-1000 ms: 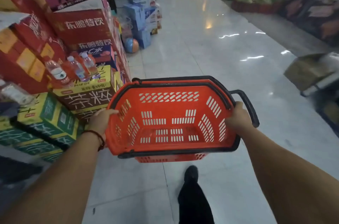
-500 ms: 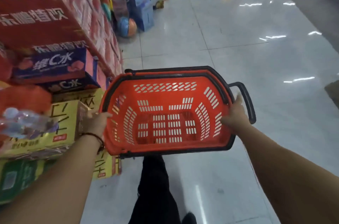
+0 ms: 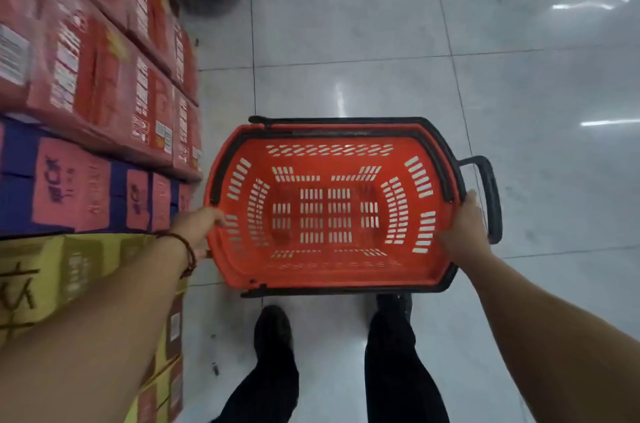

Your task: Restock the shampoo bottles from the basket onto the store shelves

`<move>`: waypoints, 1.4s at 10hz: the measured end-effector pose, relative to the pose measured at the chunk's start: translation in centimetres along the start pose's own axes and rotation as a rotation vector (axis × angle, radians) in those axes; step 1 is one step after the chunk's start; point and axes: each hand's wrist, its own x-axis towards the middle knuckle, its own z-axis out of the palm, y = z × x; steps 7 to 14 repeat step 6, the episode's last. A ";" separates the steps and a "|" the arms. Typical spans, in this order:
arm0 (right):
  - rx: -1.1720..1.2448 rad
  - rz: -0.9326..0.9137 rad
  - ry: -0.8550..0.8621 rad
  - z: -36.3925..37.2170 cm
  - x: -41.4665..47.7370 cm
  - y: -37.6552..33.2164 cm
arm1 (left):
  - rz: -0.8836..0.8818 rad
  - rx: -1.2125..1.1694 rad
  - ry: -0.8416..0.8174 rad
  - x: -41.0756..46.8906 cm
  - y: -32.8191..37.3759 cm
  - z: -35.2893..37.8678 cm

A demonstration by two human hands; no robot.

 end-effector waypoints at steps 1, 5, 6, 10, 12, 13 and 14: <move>-0.026 -0.019 -0.032 3.0 5.8 0.6 | -0.039 0.059 -0.017 5.6 -0.9 3.4; -0.355 0.122 -0.103 2.6 7.5 -3.4 | -0.092 0.220 -0.027 4.7 -0.3 4.8; -0.403 -0.055 -0.154 1.5 3.9 -7.8 | 0.016 0.189 -0.013 -0.9 1.8 1.9; -0.403 -0.055 -0.154 1.5 3.9 -7.8 | 0.016 0.189 -0.013 -0.9 1.8 1.9; -0.403 -0.055 -0.154 1.5 3.9 -7.8 | 0.016 0.189 -0.013 -0.9 1.8 1.9; -0.403 -0.055 -0.154 1.5 3.9 -7.8 | 0.016 0.189 -0.013 -0.9 1.8 1.9; -0.403 -0.055 -0.154 1.5 3.9 -7.8 | 0.016 0.189 -0.013 -0.9 1.8 1.9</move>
